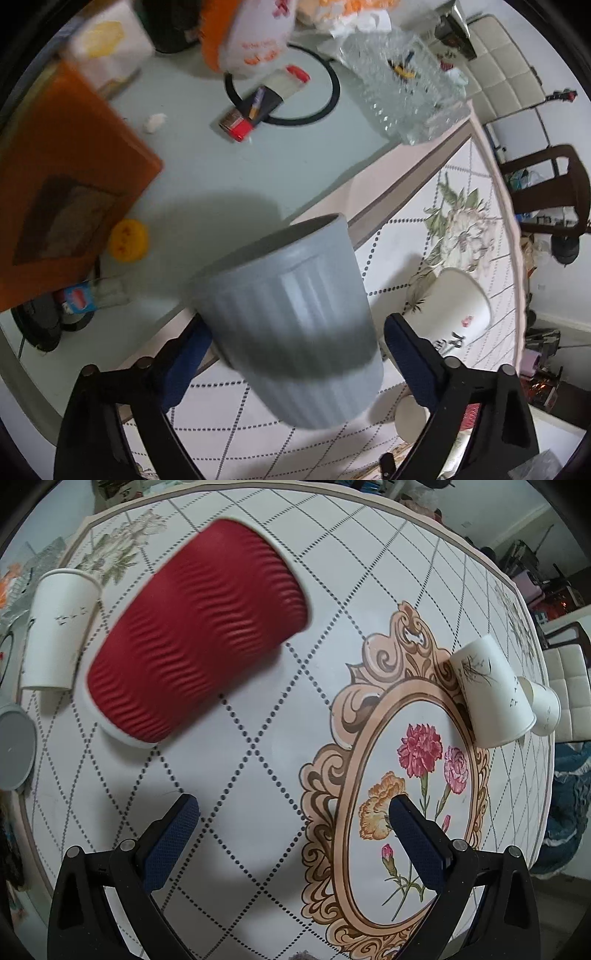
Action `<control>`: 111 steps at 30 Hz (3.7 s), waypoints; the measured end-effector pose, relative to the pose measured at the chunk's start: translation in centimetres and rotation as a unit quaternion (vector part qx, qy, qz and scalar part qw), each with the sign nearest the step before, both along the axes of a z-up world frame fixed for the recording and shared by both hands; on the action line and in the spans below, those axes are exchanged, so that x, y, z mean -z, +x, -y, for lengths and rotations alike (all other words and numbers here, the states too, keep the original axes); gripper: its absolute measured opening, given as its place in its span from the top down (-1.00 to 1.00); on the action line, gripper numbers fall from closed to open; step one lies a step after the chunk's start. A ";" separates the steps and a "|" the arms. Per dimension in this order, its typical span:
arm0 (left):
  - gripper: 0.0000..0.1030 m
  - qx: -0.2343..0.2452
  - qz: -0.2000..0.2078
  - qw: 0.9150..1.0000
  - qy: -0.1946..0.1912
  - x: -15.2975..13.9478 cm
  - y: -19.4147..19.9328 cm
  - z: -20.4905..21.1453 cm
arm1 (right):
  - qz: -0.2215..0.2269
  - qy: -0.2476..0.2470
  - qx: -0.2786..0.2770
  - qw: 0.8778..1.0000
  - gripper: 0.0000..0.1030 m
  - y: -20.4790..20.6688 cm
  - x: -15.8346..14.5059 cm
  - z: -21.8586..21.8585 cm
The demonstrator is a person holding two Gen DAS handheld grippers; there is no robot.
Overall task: Flip cup upright
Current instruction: 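Reach the left tool to the grey mug lying on its side and grasp it, then lift the grey mug with the left tool and rotate it opening-up, then carry the upright grey mug with the left tool toward the right tool, then grasp the grey mug with the right tool while the left tool releases it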
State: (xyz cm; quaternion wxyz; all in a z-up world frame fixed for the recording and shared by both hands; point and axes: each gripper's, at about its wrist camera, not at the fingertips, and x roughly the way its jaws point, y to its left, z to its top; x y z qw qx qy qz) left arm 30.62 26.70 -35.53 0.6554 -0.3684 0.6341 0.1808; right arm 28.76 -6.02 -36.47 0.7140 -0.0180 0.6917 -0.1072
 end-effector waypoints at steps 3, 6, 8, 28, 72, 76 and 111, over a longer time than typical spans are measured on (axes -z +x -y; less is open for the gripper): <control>-0.74 0.019 0.006 1.000 0.010 0.6 0.8 0.4 | 0.002 -0.008 0.007 1.000 -1.00 0.0 0.1 0.5; -0.72 0.056 0.010 0.998 0.039 0.3 1.4 1.1 | 0.003 -0.015 0.012 1.000 -1.00 -0.1 0.1 1.0; -0.71 0.085 0.012 0.994 0.060 0.0 1.7 1.7 | 0.005 -0.019 0.018 1.000 -1.00 -0.3 0.0 1.6; -0.67 0.212 0.086 0.956 0.182 -10.4 -4.5 7.3 | 0.045 0.007 0.045 0.998 -1.00 -4.2 -4.3 6.9; -0.93 0.465 -0.025 0.881 0.083 0.6 -13.0 38.9 | -0.001 -0.002 0.134 0.991 -1.00 -17.4 -1.7 28.2; -0.97 0.459 -0.020 0.884 0.084 -0.2 -12.3 38.2 | -0.001 0.002 0.133 0.991 -1.00 -17.3 -1.5 28.2; -0.97 0.325 0.018 0.912 0.251 -4.7 -16.4 16.8 | 0.003 0.080 0.017 0.997 -1.00 -13.3 -6.2 12.8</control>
